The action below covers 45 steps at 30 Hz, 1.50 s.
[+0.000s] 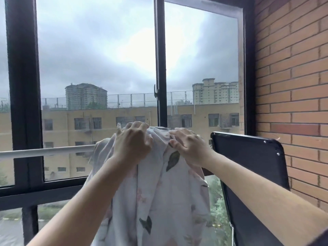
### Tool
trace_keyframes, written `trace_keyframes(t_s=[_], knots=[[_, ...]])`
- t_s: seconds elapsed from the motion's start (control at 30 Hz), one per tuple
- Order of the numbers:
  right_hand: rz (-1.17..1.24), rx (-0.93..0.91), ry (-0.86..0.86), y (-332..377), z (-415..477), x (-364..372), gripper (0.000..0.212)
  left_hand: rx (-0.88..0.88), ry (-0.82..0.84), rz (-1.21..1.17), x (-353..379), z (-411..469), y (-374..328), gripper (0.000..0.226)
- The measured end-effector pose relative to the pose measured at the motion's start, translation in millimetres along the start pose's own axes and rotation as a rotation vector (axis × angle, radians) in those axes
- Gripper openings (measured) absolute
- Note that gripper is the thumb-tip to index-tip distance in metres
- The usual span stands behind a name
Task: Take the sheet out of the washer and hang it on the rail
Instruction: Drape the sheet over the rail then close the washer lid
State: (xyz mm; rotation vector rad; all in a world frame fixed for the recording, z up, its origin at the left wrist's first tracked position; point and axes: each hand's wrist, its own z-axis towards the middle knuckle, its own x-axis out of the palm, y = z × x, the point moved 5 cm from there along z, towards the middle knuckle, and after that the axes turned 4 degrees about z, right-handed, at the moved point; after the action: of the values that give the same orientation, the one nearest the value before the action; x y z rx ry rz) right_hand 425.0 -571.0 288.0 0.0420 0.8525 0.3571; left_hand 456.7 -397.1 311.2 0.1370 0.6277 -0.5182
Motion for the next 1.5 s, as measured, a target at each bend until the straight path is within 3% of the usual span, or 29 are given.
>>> trace_keyframes(t_s=[0.23,0.4,0.6,0.9,1.17,1.37,1.5], knots=[[-0.055,0.019,0.004,-62.0,-94.5,-59.7,0.048,0.082,0.006,-0.149,9.0,-38.0,-128.2,0.028],[-0.114,0.157,0.001,-149.9,-215.7,-132.9,0.065,0.139,0.049,-0.294,33.8,-89.7,-279.4,0.029],[-0.202,0.377,0.042,-231.8,-351.3,-207.4,0.040,0.258,0.187,-0.426,71.3,-150.4,-444.0,0.030],[-0.395,0.704,0.024,-328.0,-538.7,-303.9,0.037,0.590,0.411,-0.591,95.5,-227.0,-657.9,0.030],[-0.461,1.081,0.082,-373.3,-681.2,-347.9,0.038,0.775,0.619,-0.673,117.4,-309.4,-795.4,0.034],[-0.457,1.316,0.178,-382.6,-761.3,-364.8,0.040,0.940,0.706,-0.692,121.3,-365.2,-854.7,0.066],[-0.456,1.386,0.223,-384.0,-784.4,-370.0,0.043,1.053,0.725,-0.604,124.1,-376.6,-879.8,0.074]])
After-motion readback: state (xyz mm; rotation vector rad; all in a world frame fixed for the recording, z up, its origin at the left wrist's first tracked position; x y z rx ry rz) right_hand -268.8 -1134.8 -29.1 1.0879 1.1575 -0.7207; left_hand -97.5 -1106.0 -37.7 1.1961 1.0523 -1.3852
